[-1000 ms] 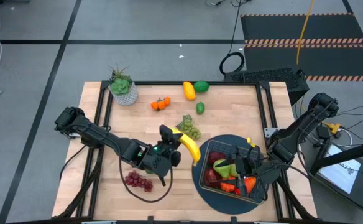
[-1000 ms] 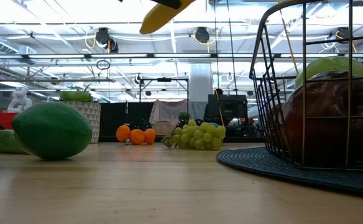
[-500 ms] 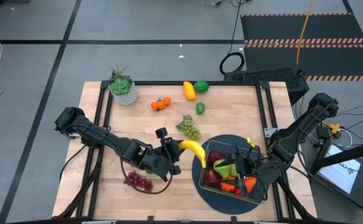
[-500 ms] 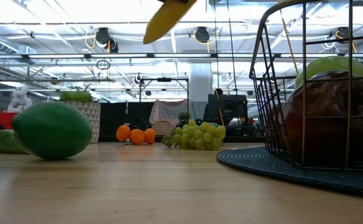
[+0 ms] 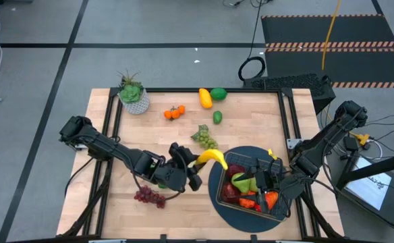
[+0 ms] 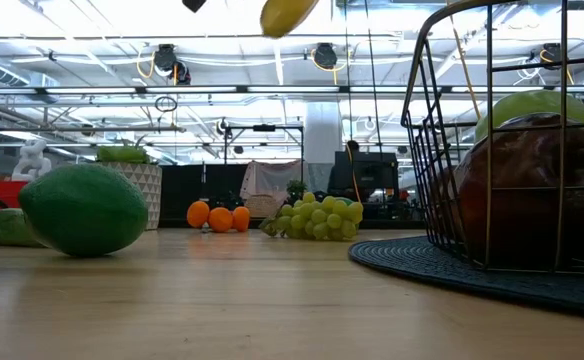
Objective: Build produce basket
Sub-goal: Put the banana into the gold wire basket
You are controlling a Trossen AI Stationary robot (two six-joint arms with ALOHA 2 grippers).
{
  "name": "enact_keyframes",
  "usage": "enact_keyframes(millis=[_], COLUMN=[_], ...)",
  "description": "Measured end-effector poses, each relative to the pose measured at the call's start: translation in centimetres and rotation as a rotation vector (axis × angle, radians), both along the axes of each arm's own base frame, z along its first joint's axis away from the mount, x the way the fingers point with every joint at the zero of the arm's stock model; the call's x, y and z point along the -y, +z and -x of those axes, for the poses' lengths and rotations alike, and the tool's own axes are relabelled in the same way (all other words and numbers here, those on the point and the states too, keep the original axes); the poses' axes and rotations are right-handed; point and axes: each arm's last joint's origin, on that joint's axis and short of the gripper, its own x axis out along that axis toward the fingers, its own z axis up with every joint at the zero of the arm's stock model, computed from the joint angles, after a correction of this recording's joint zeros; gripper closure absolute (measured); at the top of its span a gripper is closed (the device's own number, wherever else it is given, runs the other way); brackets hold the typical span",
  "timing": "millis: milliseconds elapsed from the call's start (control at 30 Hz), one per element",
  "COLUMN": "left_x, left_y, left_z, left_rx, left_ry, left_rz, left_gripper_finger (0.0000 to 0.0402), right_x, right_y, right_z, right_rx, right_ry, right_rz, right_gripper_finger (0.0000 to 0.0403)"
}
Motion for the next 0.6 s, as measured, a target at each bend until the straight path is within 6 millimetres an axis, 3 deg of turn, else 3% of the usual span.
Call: enact_keyframes(millis=[600], left_x=[0.4], left_y=[1.2], left_z=[-0.8], left_rx=[0.116], left_ry=[-0.054], left_rz=[-0.007], left_gripper_finger=[0.0259], right_x=[0.4], right_y=[0.1], right_z=[-0.1], right_rx=[0.043], right_ry=[-0.115], right_rz=[0.074], right_gripper_finger=[0.0148])
